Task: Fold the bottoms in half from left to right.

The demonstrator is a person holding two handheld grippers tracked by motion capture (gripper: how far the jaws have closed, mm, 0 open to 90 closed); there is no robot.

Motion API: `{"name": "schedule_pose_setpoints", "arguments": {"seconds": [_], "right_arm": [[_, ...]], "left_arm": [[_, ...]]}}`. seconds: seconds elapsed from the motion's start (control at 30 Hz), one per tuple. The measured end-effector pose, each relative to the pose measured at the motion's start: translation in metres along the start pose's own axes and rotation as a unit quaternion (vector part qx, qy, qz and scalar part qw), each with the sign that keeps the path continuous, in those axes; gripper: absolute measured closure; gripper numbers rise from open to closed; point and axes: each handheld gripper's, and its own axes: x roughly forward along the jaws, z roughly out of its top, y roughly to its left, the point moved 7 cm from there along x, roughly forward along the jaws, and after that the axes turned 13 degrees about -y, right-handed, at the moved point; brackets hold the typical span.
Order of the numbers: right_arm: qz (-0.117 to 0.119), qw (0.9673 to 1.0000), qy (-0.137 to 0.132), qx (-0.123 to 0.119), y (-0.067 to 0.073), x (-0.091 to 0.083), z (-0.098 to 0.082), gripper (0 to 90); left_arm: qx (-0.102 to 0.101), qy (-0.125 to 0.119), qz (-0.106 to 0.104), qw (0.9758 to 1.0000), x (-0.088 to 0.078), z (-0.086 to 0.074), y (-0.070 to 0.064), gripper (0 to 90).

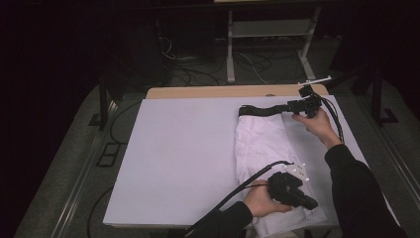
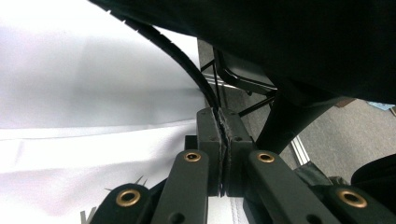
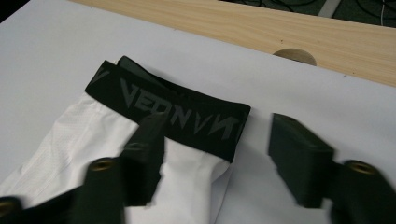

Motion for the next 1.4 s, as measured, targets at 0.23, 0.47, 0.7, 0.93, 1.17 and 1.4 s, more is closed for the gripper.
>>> {"name": "schedule_pose_setpoints", "arguments": {"seconds": [0.23,0.47,0.7,0.93,1.17,1.4], "right_arm": [[0.011,0.9999,0.004,-0.012,0.013,-0.01,-0.006,9.0],[0.024,0.9994,0.006,-0.023,0.027,-0.015,-0.011,0.0],[0.034,0.9991,0.003,-0.026,0.032,-0.024,-0.012,0.0],[0.036,0.9991,0.001,-0.024,0.031,-0.028,-0.017,0.0],[0.036,0.9992,0.003,-0.018,0.03,-0.029,-0.022,0.0],[0.036,0.9992,0.0,-0.018,0.031,-0.03,-0.024,0.0]], "left_arm": [[0.001,0.012,-0.005,0.9999,0.007,-0.002,0.0,87.7],[-0.001,0.024,-0.01,0.9997,0.016,-0.005,0.002,87.7],[-0.007,0.037,-0.014,0.9992,0.026,-0.009,0.006,87.7],[-0.008,0.046,-0.018,0.9987,0.031,-0.013,0.006,87.2],[-0.029,0.032,-0.023,0.9988,0.029,-0.01,0.008,72.2],[-0.026,-0.015,0.024,0.9993,0.008,0.009,0.017,44.5]]}}
